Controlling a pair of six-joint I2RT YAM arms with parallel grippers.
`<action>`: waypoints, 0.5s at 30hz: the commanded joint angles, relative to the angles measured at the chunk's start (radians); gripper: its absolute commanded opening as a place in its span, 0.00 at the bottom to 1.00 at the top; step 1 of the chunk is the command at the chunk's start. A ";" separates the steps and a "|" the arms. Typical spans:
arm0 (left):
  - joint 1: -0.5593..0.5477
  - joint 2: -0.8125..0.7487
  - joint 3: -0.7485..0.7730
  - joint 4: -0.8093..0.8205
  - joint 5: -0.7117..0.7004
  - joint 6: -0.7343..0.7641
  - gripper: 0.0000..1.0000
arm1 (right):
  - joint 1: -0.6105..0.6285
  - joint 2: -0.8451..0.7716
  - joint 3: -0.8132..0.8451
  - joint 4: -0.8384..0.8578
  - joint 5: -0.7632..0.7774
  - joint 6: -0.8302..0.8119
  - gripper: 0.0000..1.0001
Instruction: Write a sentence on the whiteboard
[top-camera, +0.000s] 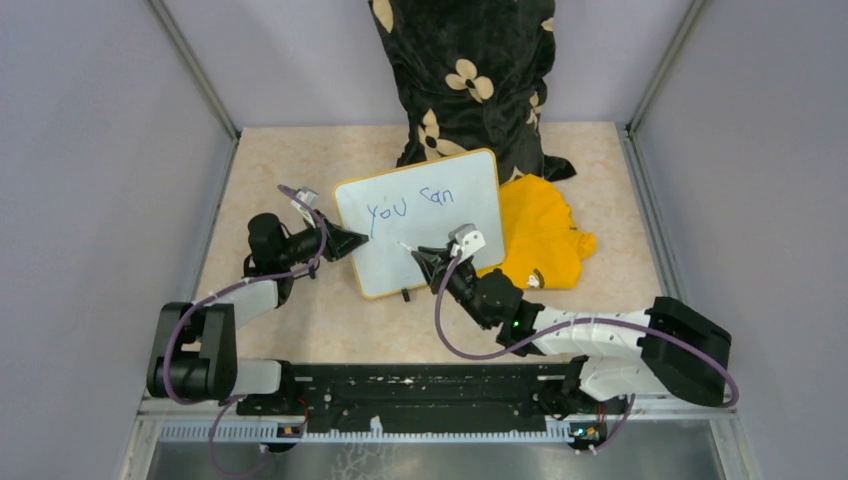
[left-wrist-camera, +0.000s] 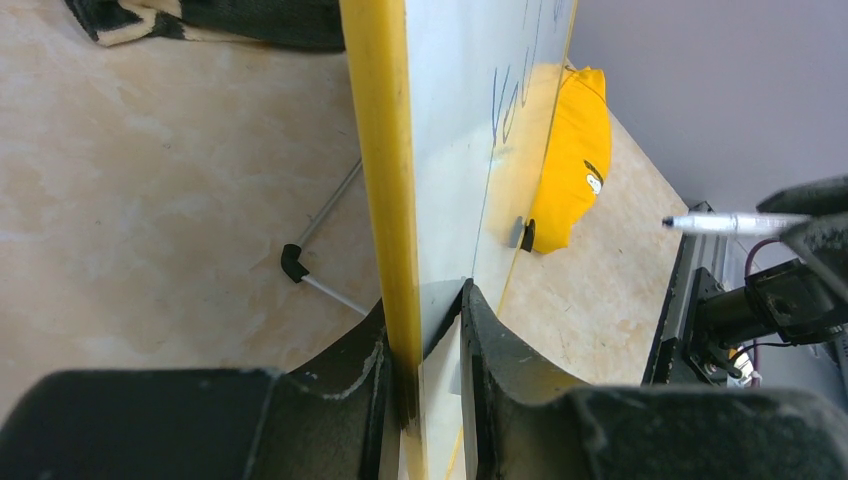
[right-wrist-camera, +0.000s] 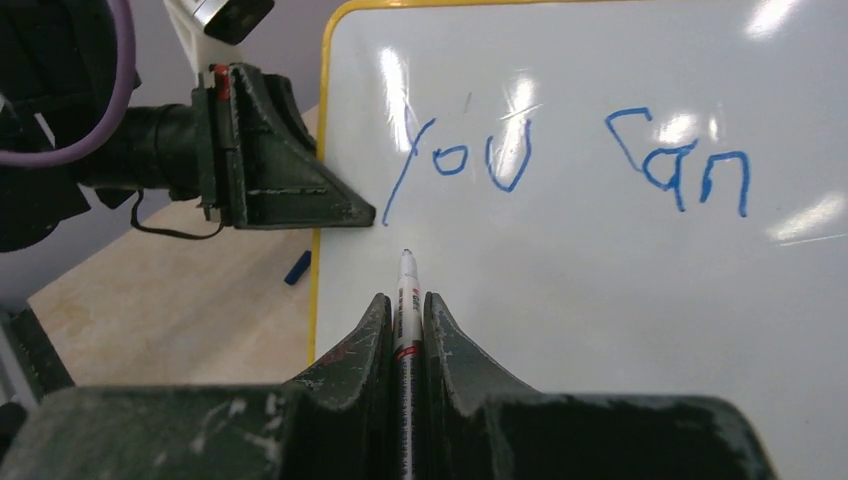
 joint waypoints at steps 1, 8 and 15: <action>-0.001 0.010 0.004 -0.050 -0.118 0.090 0.00 | 0.086 0.067 0.029 0.067 0.054 -0.061 0.00; -0.001 0.011 0.004 -0.053 -0.119 0.092 0.00 | 0.133 0.176 0.090 0.041 0.127 -0.053 0.00; -0.001 0.014 0.006 -0.055 -0.119 0.093 0.00 | 0.143 0.244 0.120 0.054 0.162 -0.068 0.00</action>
